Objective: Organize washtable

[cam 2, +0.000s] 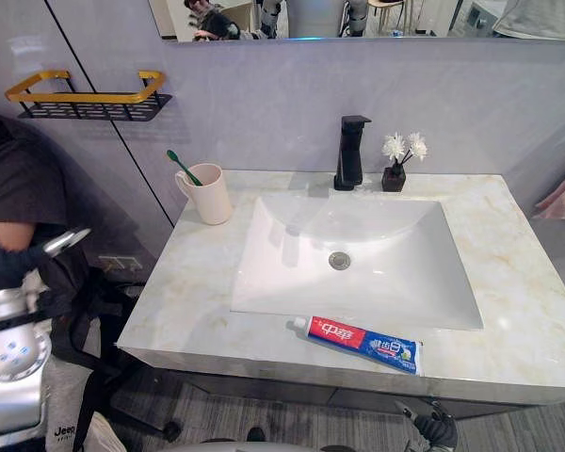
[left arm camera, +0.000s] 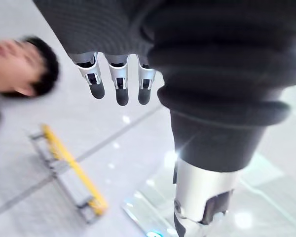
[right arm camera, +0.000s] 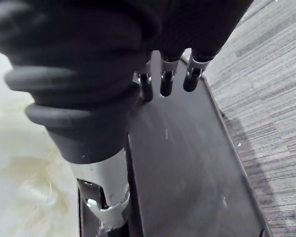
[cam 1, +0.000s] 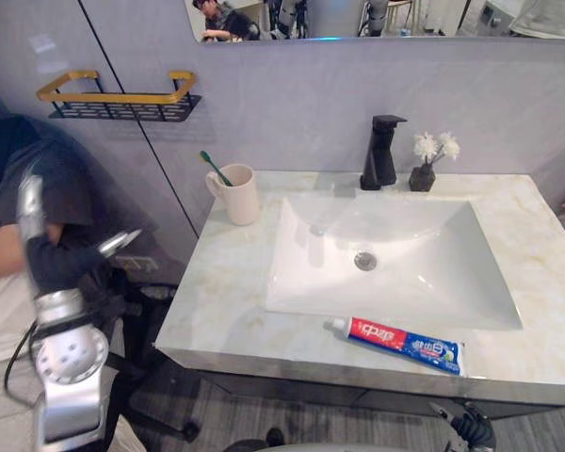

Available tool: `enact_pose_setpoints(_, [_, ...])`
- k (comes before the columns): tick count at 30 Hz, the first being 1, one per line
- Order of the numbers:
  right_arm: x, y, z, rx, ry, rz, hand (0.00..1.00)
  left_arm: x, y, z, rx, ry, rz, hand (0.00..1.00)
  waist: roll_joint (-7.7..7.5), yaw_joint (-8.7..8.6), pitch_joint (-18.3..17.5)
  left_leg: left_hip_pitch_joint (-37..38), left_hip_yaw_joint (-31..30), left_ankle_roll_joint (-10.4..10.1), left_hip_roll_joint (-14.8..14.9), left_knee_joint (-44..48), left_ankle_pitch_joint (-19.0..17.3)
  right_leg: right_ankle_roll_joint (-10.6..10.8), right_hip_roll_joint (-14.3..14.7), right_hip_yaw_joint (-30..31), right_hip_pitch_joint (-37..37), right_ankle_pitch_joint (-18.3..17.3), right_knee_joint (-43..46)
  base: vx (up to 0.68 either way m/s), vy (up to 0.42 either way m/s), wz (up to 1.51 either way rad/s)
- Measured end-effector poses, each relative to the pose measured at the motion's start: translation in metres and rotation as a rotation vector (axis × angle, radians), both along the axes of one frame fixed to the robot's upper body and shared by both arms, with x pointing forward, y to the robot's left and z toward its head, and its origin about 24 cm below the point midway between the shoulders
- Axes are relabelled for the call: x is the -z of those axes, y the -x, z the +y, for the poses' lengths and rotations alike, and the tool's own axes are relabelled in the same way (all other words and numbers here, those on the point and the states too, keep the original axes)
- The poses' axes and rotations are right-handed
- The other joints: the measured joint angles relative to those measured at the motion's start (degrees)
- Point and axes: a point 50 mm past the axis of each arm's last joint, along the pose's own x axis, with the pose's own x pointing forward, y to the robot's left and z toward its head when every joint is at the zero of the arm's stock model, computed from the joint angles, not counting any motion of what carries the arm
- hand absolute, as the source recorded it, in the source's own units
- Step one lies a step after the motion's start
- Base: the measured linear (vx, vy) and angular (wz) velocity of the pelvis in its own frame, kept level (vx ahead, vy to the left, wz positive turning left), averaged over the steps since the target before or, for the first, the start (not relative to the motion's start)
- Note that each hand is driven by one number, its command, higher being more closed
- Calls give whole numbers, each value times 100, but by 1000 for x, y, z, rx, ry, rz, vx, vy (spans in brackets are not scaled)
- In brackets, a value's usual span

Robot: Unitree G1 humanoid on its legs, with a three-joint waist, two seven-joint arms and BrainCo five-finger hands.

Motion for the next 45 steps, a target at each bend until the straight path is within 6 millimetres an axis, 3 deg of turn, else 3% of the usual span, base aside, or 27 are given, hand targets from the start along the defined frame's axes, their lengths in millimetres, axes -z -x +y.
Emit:
enact_pose_setpoints(4, [2, -7, 4, -51, -14, 5, 0, -6, -9, -68, 311, -87, -41, 0, 24, -172, -61, 9, -14, -11, -3, -2, 10, 1, 10, 2, -1, 1, 4, -59, -3, 1])
enact_pose_setpoints(6, [6, -15, 8, -91, -29, 18, 0, -1, -11, -110, 513, -160, -17, 0, 13, -279, -67, 17, -5, -31, 13, -2, 31, -1, 17, 16, -6, 9, 12, -64, -4, -2])
enact_pose_setpoints(9, [11, -18, 13, -125, -56, 41, 0, 14, -14, -148, 694, -251, 52, 0, -10, -319, -75, 15, 6, -45, 40, -5, 41, -8, 33, 30, -18, 15, 13, -52, -15, -3])
enact_pose_setpoints(16, [13, -28, 18, -172, -73, 42, 0, 74, -7, -189, 874, -475, 321, 0, -34, -452, -70, -21, 115, -57, 130, -13, 47, -64, 115, 160, -88, 64, -13, -13, -31, -9])
enact_pose_setpoints(22, [13, -32, 20, -203, -69, 46, 0, 112, -10, -193, 856, -620, 464, 0, -62, -528, -53, -20, 111, -59, 119, -24, 53, -43, 147, 153, -52, 129, -116, -18, -19, 0])
enact_pose_setpoints(28, [13, -37, 22, -217, -69, 38, 0, 136, -17, -194, 785, -700, 549, 0, -92, -567, -34, 33, 96, -41, 89, -297, 217, -4, 119, 123, -62, 226, -279, -47, 6, 1])
enact_pose_setpoints(41, [13, -40, 27, -245, -50, 50, 0, 146, -38, -194, 608, -741, 567, 0, -186, -584, 30, 49, 101, -43, 78, -349, 234, 1, 112, 118, -37, 250, -373, -3, 0, 0])
enact_pose_setpoints(42, [13, -40, 27, -245, -50, 51, 0, 146, -42, -193, 597, -739, 572, 100, -183, -593, 32, 49, 103, -43, 79, -350, 233, 1, 114, 117, -29, 260, -398, 0, 0, 0])
enact_pose_setpoints(45, [13, -42, 27, -245, -50, 49, 0, 145, -48, -193, 587, -743, 577, 100, -172, -620, 42, 48, 119, -46, 83, -352, 232, 2, 116, 133, -28, 267, -417, 0, 0, 0])
